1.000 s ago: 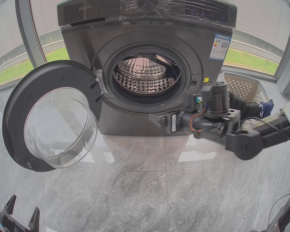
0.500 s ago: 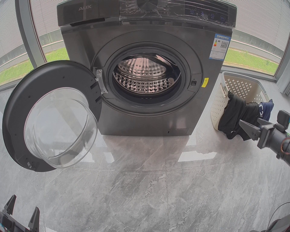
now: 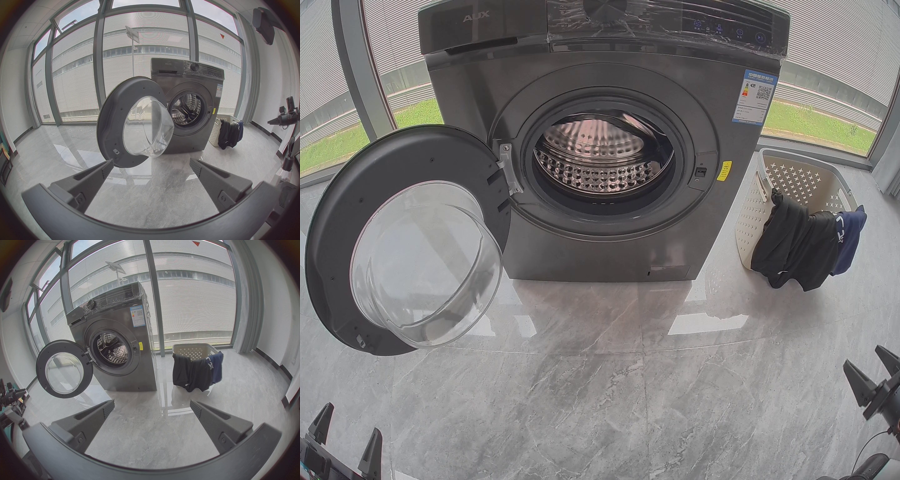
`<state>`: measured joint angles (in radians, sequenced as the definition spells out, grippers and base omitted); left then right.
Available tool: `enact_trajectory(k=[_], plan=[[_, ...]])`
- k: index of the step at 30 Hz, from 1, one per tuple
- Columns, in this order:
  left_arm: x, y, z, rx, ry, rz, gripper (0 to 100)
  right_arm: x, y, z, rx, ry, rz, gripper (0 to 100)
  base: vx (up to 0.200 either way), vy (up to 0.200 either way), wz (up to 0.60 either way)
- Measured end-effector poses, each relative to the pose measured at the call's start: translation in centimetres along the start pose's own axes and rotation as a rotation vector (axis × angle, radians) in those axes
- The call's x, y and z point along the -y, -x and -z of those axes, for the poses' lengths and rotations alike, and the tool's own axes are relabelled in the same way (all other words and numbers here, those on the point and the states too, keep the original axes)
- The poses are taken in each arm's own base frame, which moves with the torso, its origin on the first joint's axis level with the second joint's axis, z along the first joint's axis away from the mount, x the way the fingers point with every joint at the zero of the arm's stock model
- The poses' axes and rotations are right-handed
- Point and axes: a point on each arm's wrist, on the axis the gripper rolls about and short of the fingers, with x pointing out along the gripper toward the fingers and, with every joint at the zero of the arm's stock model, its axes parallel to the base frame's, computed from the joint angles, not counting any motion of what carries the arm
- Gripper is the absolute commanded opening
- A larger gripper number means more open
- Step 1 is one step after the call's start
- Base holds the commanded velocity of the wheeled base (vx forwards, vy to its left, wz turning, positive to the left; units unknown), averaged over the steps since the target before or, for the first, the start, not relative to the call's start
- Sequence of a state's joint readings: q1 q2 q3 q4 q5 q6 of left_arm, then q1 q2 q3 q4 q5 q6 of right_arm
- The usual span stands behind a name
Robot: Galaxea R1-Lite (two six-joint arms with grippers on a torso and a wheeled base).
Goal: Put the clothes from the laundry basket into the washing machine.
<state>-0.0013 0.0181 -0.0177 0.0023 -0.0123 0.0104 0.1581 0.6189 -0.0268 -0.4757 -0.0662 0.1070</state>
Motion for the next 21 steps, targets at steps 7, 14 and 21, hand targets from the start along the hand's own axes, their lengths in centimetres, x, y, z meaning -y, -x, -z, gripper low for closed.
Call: enact_trajectory(k=[7, 14, 21], plan=[[0.0, 0.0, 0.0, 0.000, 0.000, 0.000, 100, 0.5, 3.1, 2.5, -0.002, 0.004, 0.029, 100, 0.000, 0.000, 0.00], [0.0, 0.0, 0.0, 0.000, 0.000, 0.000, 100, 0.5, 5.2, 4.3, 0.071, 0.021, 0.048, 100, 0.000, 0.000, 0.00], [0.0, 0.0, 0.0, -0.001, 0.000, 0.000, 100, 0.4, 6.0, 4.9, 0.134, 0.065, 0.074, 100, 0.000, 0.000, 0.00]])
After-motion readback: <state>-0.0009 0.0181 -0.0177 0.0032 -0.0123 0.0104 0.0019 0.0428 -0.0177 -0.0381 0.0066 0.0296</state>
